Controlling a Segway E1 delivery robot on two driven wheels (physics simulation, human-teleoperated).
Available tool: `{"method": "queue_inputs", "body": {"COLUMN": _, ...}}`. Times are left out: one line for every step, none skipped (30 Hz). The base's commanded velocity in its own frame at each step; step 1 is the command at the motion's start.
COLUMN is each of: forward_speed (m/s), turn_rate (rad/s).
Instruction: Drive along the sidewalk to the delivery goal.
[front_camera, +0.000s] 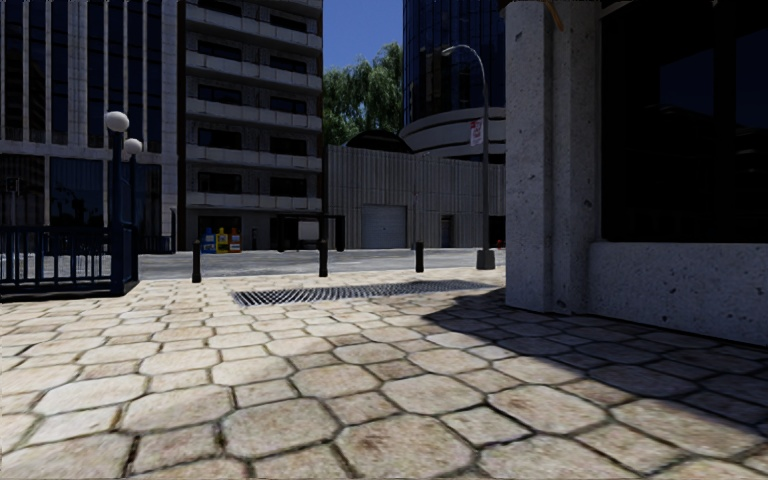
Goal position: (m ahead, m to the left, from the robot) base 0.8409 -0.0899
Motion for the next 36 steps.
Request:
{"method": "queue_inputs", "body": {"forward_speed": 2.0, "turn_rate": 0.0}}
{"method": "queue_inputs", "body": {"forward_speed": 2.0, "turn_rate": 0.0}}
{"method": "queue_inputs", "body": {"forward_speed": 2.0, "turn_rate": 0.0}}
{"method": "queue_inputs", "body": {"forward_speed": 2.0, "turn_rate": 0.0}}
{"method": "queue_inputs", "body": {"forward_speed": 2.0, "turn_rate": 0.0}}
{"method": "queue_inputs", "body": {"forward_speed": 2.0, "turn_rate": 0.0}}
{"method": "queue_inputs", "body": {"forward_speed": 2.0, "turn_rate": 0.0}}
{"method": "queue_inputs", "body": {"forward_speed": 2.0, "turn_rate": 0.0}}
{"method": "queue_inputs", "body": {"forward_speed": 2.0, "turn_rate": 0.0}}
{"method": "queue_inputs", "body": {"forward_speed": 2.0, "turn_rate": 0.0}}
{"method": "queue_inputs", "body": {"forward_speed": 2.0, "turn_rate": 0.0}}
{"method": "queue_inputs", "body": {"forward_speed": 2.0, "turn_rate": 0.0}}
{"method": "queue_inputs", "body": {"forward_speed": 2.0, "turn_rate": 0.0}}
{"method": "queue_inputs", "body": {"forward_speed": 2.0, "turn_rate": 0.0}}
{"method": "queue_inputs", "body": {"forward_speed": 2.0, "turn_rate": 0.0}}
{"method": "queue_inputs", "body": {"forward_speed": 2.0, "turn_rate": 0.0}}
{"method": "queue_inputs", "body": {"forward_speed": 2.0, "turn_rate": 0.0}}
{"method": "queue_inputs", "body": {"forward_speed": 2.0, "turn_rate": 0.0}}
{"method": "queue_inputs", "body": {"forward_speed": 2.0, "turn_rate": 0.0}}
{"method": "queue_inputs", "body": {"forward_speed": 2.0, "turn_rate": 0.0}}
{"method": "queue_inputs", "body": {"forward_speed": 2.0, "turn_rate": 0.0}}
{"method": "queue_inputs", "body": {"forward_speed": 2.0, "turn_rate": 0.0}}
{"method": "queue_inputs", "body": {"forward_speed": 2.0, "turn_rate": 0.0}}
{"method": "queue_inputs", "body": {"forward_speed": 1.99, "turn_rate": 0.0}}
{"method": "queue_inputs", "body": {"forward_speed": 1.99, "turn_rate": 0.0}}
{"method": "queue_inputs", "body": {"forward_speed": 1.95, "turn_rate": 0.0}}
{"method": "queue_inputs", "body": {"forward_speed": 1.92, "turn_rate": 0.0}}
{"method": "queue_inputs", "body": {"forward_speed": 1.8, "turn_rate": 0.0}}
{"method": "queue_inputs", "body": {"forward_speed": 1.8, "turn_rate": 0.0}}
{"method": "queue_inputs", "body": {"forward_speed": 1.63, "turn_rate": 0.0}}
{"method": "queue_inputs", "body": {"forward_speed": 1.42, "turn_rate": 0.0}}
{"method": "queue_inputs", "body": {"forward_speed": 0.0, "turn_rate": 0.0}}
{"method": "queue_inputs", "body": {"forward_speed": 0.0, "turn_rate": 0.0}}
{"method": "queue_inputs", "body": {"forward_speed": 0.0, "turn_rate": 0.0}}
{"method": "queue_inputs", "body": {"forward_speed": 0.0, "turn_rate": 0.0}}
{"method": "queue_inputs", "body": {"forward_speed": 0.0, "turn_rate": 0.0}}
